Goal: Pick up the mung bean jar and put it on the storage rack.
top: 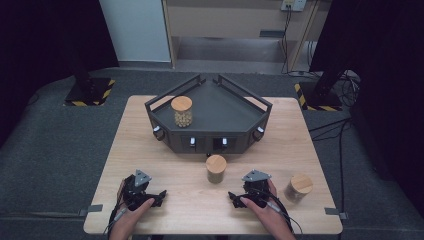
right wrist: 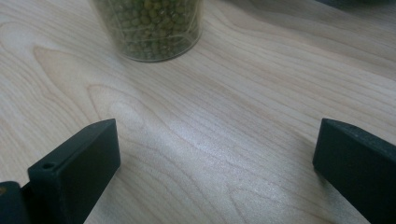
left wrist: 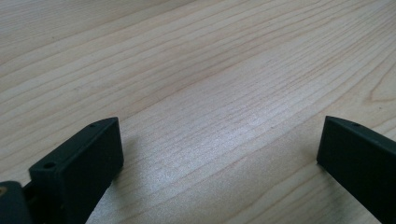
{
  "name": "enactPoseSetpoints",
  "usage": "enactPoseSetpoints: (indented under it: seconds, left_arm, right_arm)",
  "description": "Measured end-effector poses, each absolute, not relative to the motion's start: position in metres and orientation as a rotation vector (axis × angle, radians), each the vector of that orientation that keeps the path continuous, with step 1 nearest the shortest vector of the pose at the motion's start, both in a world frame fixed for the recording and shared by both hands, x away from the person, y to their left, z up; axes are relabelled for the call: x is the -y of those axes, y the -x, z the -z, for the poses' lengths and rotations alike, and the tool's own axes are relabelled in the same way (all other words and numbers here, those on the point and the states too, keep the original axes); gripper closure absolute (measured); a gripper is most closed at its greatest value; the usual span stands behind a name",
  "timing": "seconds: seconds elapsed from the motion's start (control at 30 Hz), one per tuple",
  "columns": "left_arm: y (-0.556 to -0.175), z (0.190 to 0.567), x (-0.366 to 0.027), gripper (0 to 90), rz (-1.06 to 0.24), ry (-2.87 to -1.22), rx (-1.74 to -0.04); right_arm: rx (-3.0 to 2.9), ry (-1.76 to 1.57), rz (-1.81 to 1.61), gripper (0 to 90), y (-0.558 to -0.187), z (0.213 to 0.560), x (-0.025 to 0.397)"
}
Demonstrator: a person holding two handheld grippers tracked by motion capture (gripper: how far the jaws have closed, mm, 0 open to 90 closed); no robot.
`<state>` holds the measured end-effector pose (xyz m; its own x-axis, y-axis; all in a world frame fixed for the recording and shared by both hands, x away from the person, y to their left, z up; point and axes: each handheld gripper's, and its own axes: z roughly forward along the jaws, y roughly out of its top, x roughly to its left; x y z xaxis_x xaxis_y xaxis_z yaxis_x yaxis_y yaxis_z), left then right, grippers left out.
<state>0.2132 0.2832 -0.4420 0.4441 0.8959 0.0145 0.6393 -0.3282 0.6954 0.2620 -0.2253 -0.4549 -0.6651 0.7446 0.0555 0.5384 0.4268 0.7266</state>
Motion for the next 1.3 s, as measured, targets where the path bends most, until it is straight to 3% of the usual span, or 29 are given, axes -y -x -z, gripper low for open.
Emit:
enactPoseSetpoints:
  seconds: [0.67,1.3]
  left_arm:
    - [-0.217,0.441,-0.286,0.0,-0.524,-2.093,-1.263]
    - [-0.216,0.441,-0.286,0.0,-0.527,-2.09,-1.264]
  right_arm:
    - [-2.453,-0.992,-1.184,4.0,-0.261,0.424,0.243]
    - [-2.357,-0.886,-1.148,7.2,-0.253,0.422,0.225]
